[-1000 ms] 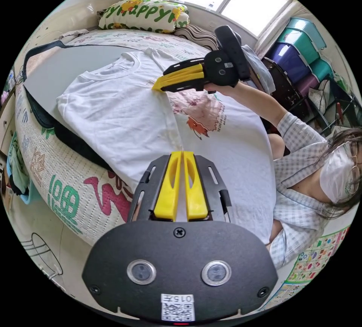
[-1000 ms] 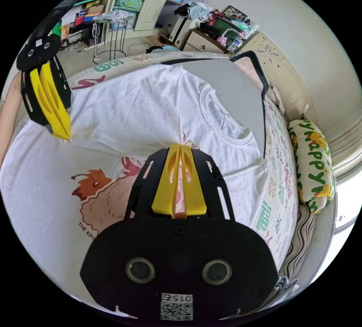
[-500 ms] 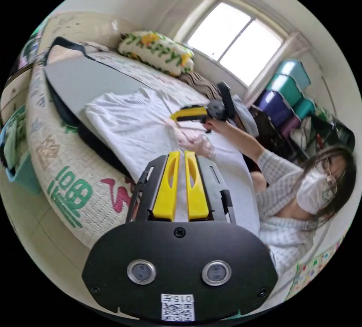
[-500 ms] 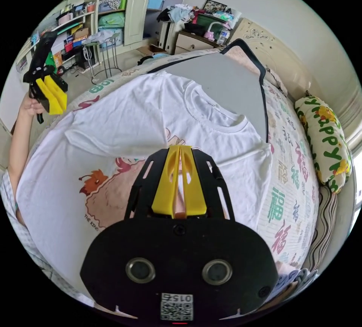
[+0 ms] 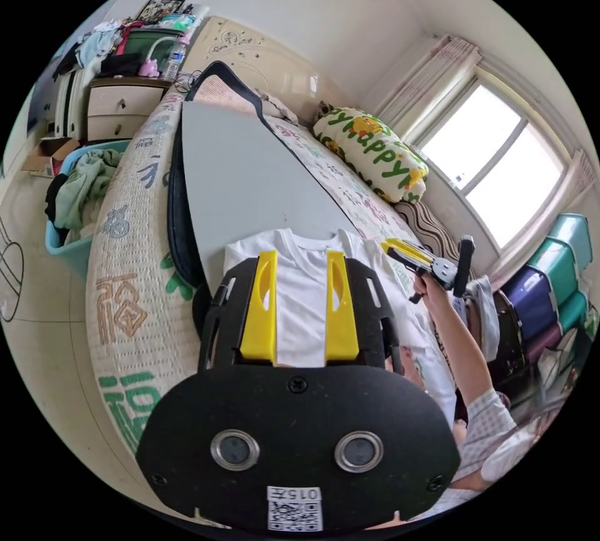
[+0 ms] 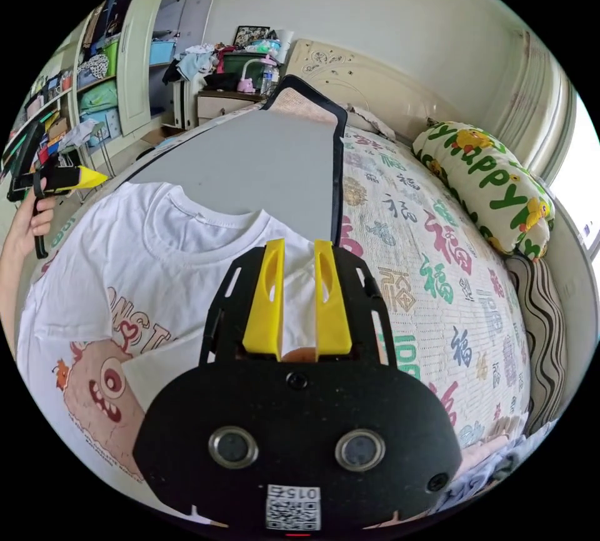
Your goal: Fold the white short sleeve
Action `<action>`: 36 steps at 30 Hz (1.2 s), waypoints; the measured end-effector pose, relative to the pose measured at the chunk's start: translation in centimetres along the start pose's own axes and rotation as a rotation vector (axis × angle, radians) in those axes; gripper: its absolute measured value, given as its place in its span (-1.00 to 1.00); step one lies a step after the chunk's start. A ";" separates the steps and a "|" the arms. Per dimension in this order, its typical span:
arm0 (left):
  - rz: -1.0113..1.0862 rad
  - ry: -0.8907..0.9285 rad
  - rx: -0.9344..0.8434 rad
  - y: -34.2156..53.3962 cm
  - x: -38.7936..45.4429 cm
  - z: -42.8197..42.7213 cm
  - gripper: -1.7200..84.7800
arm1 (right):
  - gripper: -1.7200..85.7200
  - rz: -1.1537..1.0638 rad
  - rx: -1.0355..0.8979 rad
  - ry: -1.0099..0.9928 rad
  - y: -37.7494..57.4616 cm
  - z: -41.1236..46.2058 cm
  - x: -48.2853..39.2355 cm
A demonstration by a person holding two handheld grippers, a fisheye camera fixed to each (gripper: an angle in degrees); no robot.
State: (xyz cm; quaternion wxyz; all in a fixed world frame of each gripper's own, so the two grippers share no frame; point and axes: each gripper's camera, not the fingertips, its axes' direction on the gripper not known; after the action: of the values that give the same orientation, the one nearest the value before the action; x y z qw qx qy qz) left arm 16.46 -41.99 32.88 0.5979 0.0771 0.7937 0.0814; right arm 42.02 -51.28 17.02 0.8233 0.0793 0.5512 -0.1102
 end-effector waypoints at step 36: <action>0.388 0.171 0.049 17.3 15.9 -21.4 -0.98 | -0.96 -0.112 0.189 -0.243 11.6 -39.7 4.4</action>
State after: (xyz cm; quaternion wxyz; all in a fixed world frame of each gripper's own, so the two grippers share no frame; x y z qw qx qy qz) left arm -7.99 -22.41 27.60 0.4994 0.2358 0.8135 0.1822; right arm 11.42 -30.48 -2.03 0.8653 0.1114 0.4385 -0.2159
